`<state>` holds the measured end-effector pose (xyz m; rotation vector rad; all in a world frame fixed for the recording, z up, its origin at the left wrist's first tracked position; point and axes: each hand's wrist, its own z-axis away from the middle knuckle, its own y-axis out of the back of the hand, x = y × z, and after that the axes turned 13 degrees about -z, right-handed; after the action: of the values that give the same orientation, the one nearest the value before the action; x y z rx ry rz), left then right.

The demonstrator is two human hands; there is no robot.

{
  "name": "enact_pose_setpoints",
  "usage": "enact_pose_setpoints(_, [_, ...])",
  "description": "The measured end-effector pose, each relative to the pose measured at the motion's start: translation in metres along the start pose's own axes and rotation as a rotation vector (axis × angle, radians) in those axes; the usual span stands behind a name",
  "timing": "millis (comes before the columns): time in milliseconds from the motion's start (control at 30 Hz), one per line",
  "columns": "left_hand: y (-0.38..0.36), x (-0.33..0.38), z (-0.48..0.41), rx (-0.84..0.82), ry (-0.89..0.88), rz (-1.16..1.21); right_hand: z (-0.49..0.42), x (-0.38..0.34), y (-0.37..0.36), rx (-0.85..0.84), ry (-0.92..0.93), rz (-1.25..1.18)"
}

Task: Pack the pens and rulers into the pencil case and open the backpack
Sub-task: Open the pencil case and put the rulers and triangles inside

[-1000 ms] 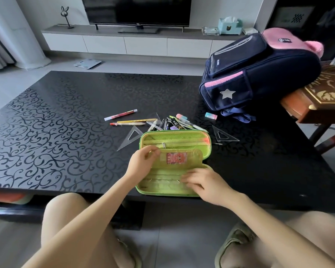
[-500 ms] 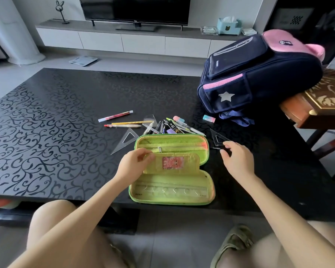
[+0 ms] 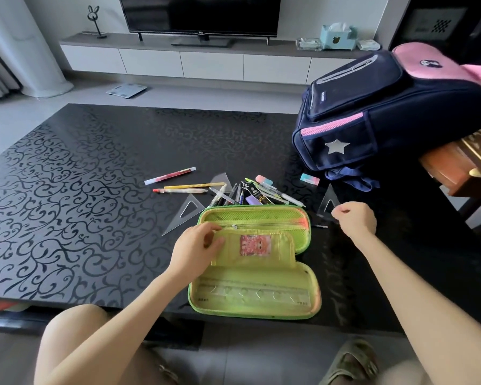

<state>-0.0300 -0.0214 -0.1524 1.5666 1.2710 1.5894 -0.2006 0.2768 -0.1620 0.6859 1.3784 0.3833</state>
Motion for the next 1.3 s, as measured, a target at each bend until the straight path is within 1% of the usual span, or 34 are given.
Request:
enact_pose_setpoints(67, [0.0, -0.002, 0.0, 0.027, 0.004, 0.007, 0.026, -0.006, 0.009, 0.128, 0.162, -0.198])
enact_pose_setpoints(100, [0.0, -0.004, 0.0, 0.041, 0.01, 0.005, 0.043, -0.012, 0.015, 0.14, 0.276, -0.292])
enact_pose_setpoints(133, [0.001, -0.006, 0.0, 0.054, 0.02, 0.008, 0.063, -0.018, 0.019, 0.091, 0.403, -0.365])
enact_pose_setpoints(167, [0.003, -0.008, 0.0, 0.064, 0.033, 0.017, 0.084, -0.024, 0.022, 0.0, 0.547, -0.393])
enact_pose_setpoints(200, [0.004, -0.01, 0.001, 0.068, 0.043, 0.025, 0.105, -0.028, 0.022, -0.104, 0.701, -0.37])
enact_pose_setpoints(267, [0.006, -0.013, 0.003, 0.065, 0.049, 0.02, 0.137, -0.024, 0.01, -0.261, 0.982, -0.184])
enact_pose_setpoints(333, [0.006, -0.013, 0.003, 0.058, 0.037, 0.002, 0.15, -0.012, -0.01, -0.281, 1.206, 0.04])
enact_pose_setpoints(367, [0.006, -0.013, 0.004, 0.062, 0.036, 0.006, 0.153, -0.009, -0.019, -0.274, 1.258, 0.126])
enact_pose_setpoints(467, [0.008, -0.02, 0.002, 0.133, 0.094, 0.034, 0.154, -0.005, -0.029, -0.311, 1.258, 0.259])
enact_pose_setpoints(533, [0.008, -0.035, -0.002, 0.174, 0.145, -0.066, 0.154, -0.007, -0.027, -0.397, 1.224, 0.276])
enact_pose_setpoints(600, [0.008, -0.054, -0.01, 0.109, 0.171, -0.244, 0.153, -0.013, -0.025, -0.464, 1.188, 0.273])
enact_pose_setpoints(700, [0.005, -0.071, -0.025, -0.065, 0.111, -0.423, 0.15, -0.02, -0.021, -0.488, 1.165, 0.256])
enact_pose_setpoints(767, [0.005, -0.074, -0.035, -0.134, 0.053, -0.482, 0.146, -0.027, -0.02, -0.474, 1.147, 0.205])
enact_pose_setpoints(833, [0.006, -0.071, -0.043, -0.156, -0.001, -0.556, 0.141, -0.034, -0.019, -0.447, 1.139, 0.142])
enact_pose_setpoints(933, [0.014, -0.063, -0.048, -0.215, -0.045, -0.708, 0.136, -0.05, -0.015, -0.367, 1.117, 0.061])
enact_pose_setpoints(1033, [0.015, -0.065, -0.047, -0.236, -0.105, -0.793, 0.122, -0.07, -0.017, -0.256, 0.98, -0.013])
enact_pose_setpoints(1133, [0.016, -0.072, -0.035, -0.265, -0.134, -0.772, 0.102, -0.096, -0.035, -0.216, 0.855, 0.011])
enact_pose_setpoints(1167, [0.018, -0.077, -0.029, -0.265, -0.15, -0.758, 0.094, -0.106, -0.046, -0.227, 0.822, 0.043])
enact_pose_setpoints(1267, [0.025, -0.095, -0.012, -0.133, -0.283, -0.752, 0.074, -0.137, -0.083, -0.28, 0.701, 0.174])
enact_pose_setpoints(1300, [0.027, -0.103, -0.008, -0.08, -0.283, -0.739, 0.068, -0.148, -0.095, -0.308, 0.654, 0.217])
